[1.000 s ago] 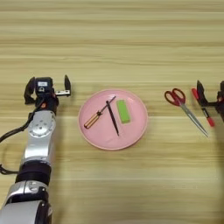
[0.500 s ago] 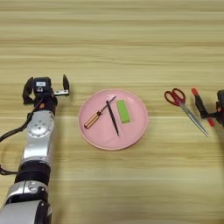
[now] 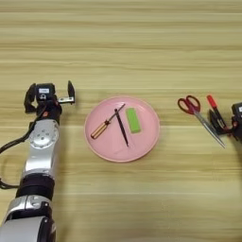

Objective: Move the objects on the table

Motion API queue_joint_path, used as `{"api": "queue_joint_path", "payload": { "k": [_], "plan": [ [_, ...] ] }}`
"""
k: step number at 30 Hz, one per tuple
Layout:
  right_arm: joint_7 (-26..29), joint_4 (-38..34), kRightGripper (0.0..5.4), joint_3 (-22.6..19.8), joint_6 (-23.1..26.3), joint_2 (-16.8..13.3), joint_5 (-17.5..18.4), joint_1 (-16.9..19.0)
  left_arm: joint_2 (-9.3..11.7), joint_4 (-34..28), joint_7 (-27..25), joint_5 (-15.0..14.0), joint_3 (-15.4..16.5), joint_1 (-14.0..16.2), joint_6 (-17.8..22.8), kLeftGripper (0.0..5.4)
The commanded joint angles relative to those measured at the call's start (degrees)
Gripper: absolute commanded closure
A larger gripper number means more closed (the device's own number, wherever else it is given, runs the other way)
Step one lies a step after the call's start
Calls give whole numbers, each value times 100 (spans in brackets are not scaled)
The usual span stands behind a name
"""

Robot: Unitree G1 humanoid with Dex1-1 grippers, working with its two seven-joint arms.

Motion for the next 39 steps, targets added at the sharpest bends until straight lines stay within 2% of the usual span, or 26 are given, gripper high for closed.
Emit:
{"api": "queue_joint_path", "payload": {
  "k": [1, 5, 8, 15, 29, 36, 39],
  "plan": [
    [-20, 82, 0, -8, 118, -65, -22, -20, 31, 9, 32, 16, 19, 9, 20, 2],
    [42, 109, 0, -29, 250, -53, 53, -1, 32, 0, 27, 14, 21, 7, 29, 2],
    [210, 63, 0, -95, 488, -13, 263, 32, 25, -15, 32, 16, 18, 8, 41, 2],
    [396, -86, 0, -239, 1264, -11, 691, 64, 0, -74, 43, 13, 14, 26, 73, 2],
    [539, -704, 0, 43, 2085, -156, 626, 269, -32, -165, 55, 23, -12, 42, 131, 2],
    [642, -896, 0, 20, 2686, -136, 791, 307, -39, -189, 58, 25, -18, 48, 149, 2],
    [650, -848, 0, 17, 2739, -142, 807, 284, -42, -196, 62, 27, -19, 49, 156, 2]
  ]
}}
